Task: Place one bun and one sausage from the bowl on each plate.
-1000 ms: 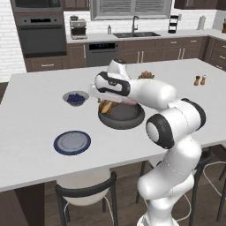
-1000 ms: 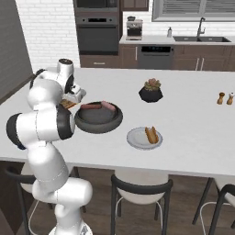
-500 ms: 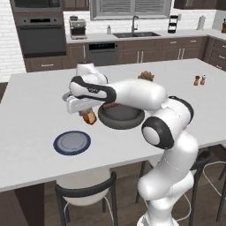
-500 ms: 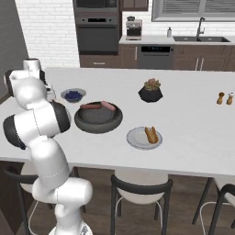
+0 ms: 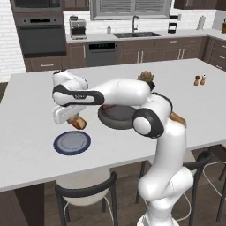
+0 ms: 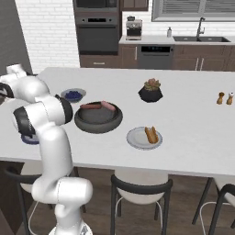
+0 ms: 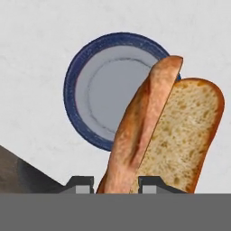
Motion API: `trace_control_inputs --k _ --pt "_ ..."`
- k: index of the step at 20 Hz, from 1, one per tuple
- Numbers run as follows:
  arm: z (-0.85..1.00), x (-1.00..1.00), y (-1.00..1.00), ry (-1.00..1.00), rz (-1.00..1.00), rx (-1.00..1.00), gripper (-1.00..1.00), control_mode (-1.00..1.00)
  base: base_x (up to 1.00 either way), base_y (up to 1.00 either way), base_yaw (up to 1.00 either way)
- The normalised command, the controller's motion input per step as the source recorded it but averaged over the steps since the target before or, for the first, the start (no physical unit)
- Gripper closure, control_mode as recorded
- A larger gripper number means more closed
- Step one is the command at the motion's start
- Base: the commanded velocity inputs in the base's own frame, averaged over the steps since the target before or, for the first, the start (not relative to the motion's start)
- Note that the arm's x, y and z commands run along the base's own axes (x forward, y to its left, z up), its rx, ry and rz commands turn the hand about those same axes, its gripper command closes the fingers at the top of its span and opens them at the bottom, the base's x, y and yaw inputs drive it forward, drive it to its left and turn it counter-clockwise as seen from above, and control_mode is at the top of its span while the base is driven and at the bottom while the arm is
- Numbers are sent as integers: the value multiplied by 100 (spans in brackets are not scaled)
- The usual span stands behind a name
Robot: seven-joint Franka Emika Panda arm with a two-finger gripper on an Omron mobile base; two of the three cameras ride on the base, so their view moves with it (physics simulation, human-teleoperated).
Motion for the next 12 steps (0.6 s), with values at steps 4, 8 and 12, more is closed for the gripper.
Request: trace_control_inputs --k 4,8,12 --pt "-100 6 9 0 11 9 100 -100 0 0 0" --pt "-95 0 -16 -3 2 15 100 -100 0 0 0" --pt "-73 -1 -1 1 3 13 100 -100 0 0 0"
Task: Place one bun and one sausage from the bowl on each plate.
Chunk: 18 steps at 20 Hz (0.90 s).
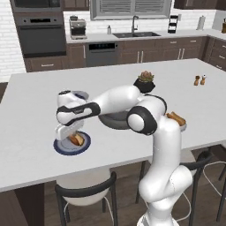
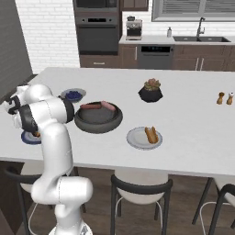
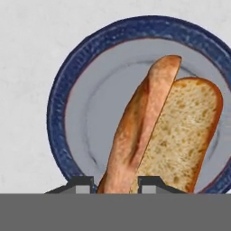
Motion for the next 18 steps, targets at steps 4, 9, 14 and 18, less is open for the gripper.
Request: trace_control_inputs --k 4,9,14,18 --pt "-4 0 2 -4 0 4 100 -100 0 0 0" --pt "1 1 29 0 0 0 100 -100 0 0 0" --pt "0 16 30 -4 0 0 100 -100 0 0 0" --pt "0 14 28 -7 0 0 100 -100 0 0 0"
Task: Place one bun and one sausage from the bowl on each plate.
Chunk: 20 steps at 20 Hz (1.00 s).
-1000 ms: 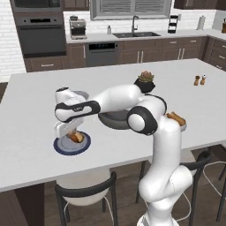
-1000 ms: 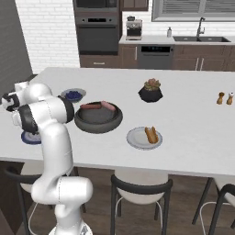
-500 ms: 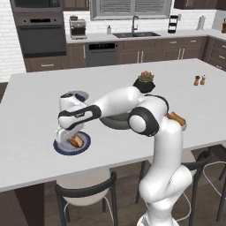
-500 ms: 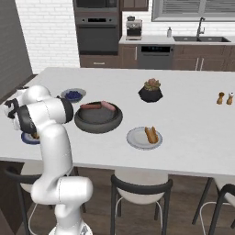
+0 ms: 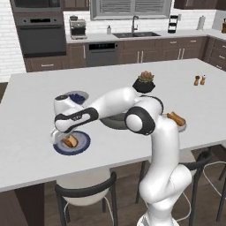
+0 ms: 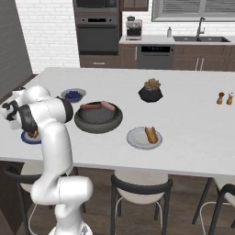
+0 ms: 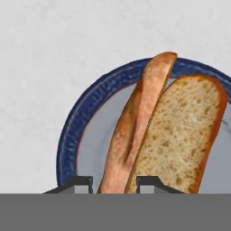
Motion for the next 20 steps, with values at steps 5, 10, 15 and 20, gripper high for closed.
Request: trace_control_inputs --k 5,10,15,20 --pt "0 1 4 0 0 0 -100 -100 0 0 0" --pt "0 0 0 3 0 0 -100 -100 0 0 0" --pt "2 0 0 6 0 0 -100 -100 0 0 0" --pt "59 -19 0 0 0 0 -100 -100 0 0 0"
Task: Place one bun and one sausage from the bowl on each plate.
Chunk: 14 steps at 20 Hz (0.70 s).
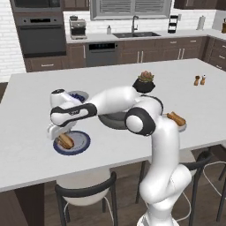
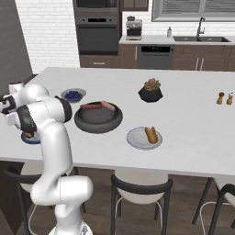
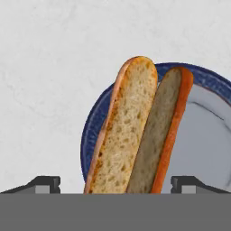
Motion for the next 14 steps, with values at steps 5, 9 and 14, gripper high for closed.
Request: trace_control_inputs --k 5,9,14 --pt "78 -58 -22 -4 0 0 -100 -100 0 0 0" --pt "58 -28 -57 0 0 1 -100 -100 0 0 0" --pt "52 -4 -75 -1 0 2 -100 -100 0 0 0"
